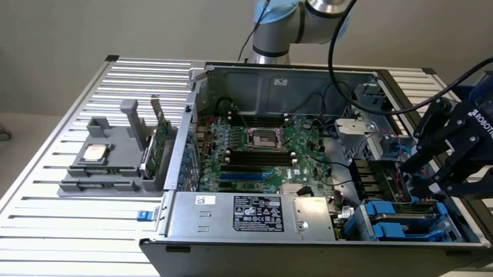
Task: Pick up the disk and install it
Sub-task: 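Insert the first disk wire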
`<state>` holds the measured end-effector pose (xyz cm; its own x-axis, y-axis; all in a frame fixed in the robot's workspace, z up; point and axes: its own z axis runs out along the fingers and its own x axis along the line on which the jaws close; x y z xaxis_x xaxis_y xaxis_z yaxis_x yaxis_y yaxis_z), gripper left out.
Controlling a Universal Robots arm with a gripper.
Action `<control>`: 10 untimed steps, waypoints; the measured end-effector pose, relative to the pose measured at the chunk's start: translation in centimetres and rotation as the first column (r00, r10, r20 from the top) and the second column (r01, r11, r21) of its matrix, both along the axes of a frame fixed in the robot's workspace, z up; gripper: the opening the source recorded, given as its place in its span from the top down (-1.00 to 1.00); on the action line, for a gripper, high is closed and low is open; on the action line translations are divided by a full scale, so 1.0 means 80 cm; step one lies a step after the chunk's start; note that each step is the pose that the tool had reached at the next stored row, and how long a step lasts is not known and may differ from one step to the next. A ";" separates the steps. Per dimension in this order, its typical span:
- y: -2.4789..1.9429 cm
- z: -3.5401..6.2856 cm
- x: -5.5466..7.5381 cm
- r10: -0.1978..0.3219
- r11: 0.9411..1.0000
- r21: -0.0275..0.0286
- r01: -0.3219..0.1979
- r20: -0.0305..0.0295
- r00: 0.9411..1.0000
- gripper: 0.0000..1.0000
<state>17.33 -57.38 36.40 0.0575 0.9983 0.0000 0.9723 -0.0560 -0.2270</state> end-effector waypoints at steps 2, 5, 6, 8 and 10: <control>0.0000 0.000 0.000 0.000 1.000 -0.001 0.000 0.003 1.000 0.22; 0.0000 0.000 0.000 0.000 1.000 -0.002 0.000 0.007 1.000 0.46; 0.0000 0.000 0.000 0.000 1.000 -0.002 0.000 0.008 1.000 0.58; 0.0000 -0.001 0.000 0.000 1.000 -0.002 0.000 0.011 1.000 0.62; 0.0000 -0.001 0.000 0.000 1.000 -0.003 0.000 0.013 1.000 0.62</control>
